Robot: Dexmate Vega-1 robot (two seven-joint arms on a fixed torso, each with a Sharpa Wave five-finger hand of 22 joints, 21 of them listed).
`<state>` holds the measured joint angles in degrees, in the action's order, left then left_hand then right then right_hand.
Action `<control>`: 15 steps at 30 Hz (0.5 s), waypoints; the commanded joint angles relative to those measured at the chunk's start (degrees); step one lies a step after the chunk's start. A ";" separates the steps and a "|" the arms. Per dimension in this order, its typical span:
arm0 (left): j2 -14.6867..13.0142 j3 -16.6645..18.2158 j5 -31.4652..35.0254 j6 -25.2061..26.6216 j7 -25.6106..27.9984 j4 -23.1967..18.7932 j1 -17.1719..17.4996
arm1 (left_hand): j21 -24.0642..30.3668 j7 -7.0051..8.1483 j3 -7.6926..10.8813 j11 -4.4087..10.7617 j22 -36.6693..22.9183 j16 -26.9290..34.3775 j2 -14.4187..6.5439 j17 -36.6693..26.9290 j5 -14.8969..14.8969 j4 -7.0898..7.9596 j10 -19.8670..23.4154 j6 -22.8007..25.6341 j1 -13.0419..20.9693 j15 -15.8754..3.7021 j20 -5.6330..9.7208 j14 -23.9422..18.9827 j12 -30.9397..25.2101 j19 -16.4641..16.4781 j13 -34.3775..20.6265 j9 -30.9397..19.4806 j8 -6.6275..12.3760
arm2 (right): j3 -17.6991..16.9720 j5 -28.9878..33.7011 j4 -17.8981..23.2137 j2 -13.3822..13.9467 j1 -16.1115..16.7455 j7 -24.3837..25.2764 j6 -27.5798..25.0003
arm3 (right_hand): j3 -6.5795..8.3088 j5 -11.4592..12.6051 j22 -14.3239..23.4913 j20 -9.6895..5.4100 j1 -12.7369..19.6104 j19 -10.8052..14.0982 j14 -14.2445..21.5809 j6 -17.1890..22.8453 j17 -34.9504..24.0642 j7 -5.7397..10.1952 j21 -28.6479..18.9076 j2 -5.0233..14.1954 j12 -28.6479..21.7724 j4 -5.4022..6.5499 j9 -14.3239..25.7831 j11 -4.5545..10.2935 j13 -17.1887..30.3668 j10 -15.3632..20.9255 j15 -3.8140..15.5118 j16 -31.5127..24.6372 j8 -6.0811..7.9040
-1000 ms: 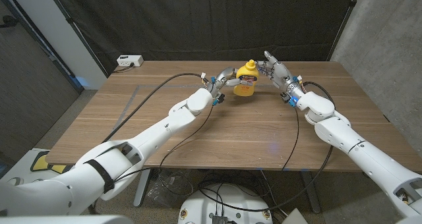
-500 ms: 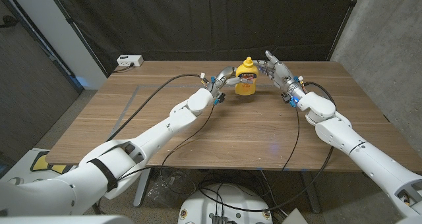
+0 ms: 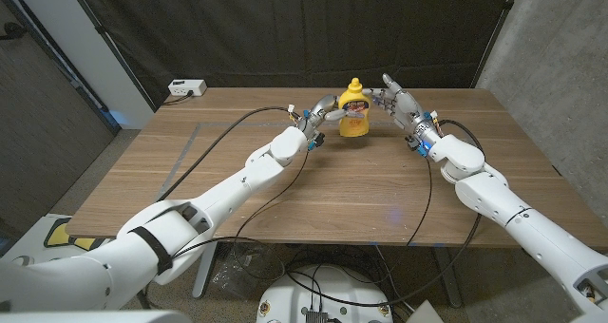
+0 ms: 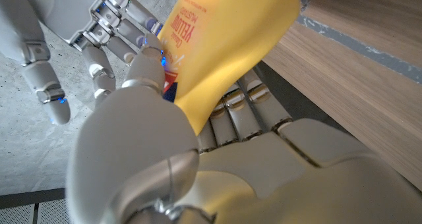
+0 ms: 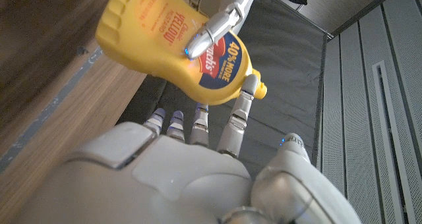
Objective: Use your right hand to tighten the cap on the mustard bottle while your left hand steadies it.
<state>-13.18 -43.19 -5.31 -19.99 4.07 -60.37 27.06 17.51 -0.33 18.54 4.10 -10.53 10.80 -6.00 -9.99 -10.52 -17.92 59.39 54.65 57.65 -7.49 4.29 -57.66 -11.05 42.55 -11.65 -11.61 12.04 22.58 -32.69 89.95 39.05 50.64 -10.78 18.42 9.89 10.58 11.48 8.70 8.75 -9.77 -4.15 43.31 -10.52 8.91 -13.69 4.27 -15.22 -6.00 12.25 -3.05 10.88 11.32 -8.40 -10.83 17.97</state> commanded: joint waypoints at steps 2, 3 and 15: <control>0.42 -0.42 -0.45 0.21 -1.18 1.01 -0.79 | -0.14 -3.03 13.24 0.26 -0.12 0.00 -2.45 0.10 0.27 12.48 0.53 2.98 -0.97 -0.20 -0.41 -0.50 -0.26 0.39 -0.04 -0.16 0.34 | -0.99 -0.21 1.87 0.88 1.84 1.52 -0.25 | 0.11 0.16 0.02 0.34 0.43 -9.43 0.34 -0.53 -0.16 -0.19 0.09 -0.41 0.00 -0.24 0.05 -0.47 0.15 0.38 -0.18 -0.30 -0.46; 0.37 -0.46 -0.46 0.26 -1.30 0.96 -0.82 | -0.14 -3.04 13.27 0.34 -0.12 -0.02 -2.44 0.10 0.28 12.47 0.60 2.95 -0.98 -0.30 -0.41 -0.46 -0.28 0.42 -0.04 -0.16 0.33 | -1.04 -0.24 1.85 0.85 1.97 1.60 -0.16 | 0.11 0.16 0.02 0.31 0.44 -9.31 0.38 -0.54 -0.16 -0.23 0.05 -0.41 0.00 -0.24 0.04 -0.53 0.15 0.39 -0.18 -0.31 -0.49; -1.27 -0.31 -0.45 2.24 -1.68 -2.10 0.14 | -0.16 -2.87 13.53 0.43 -0.11 -0.04 -2.18 0.12 0.29 12.43 0.72 3.27 -1.22 -0.32 -0.36 -0.68 -0.29 0.58 -0.05 -0.20 0.48 | -1.65 -1.29 1.58 0.14 2.83 3.06 -0.61 | -0.07 0.05 -0.01 1.10 0.42 -7.69 0.87 -11.47 -0.19 -3.61 -0.40 -0.79 1.01 -0.29 0.34 -1.54 0.22 -1.31 -0.41 -0.18 -5.23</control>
<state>-13.30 -43.58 -5.70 -19.30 2.69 -60.19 26.51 17.51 -0.34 19.09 4.12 -10.53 10.61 -6.01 -9.70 -10.52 -17.89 59.39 54.65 57.65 -7.57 4.08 -57.73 -11.03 42.77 -11.62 -11.60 12.03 21.40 -33.44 91.54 39.64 52.76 -8.88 18.03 9.89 10.58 11.48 9.23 9.00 -9.86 -3.74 33.76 -10.52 5.99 -13.69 4.02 -14.44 -6.00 12.36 -4.50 10.88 10.48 -8.81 -10.83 13.45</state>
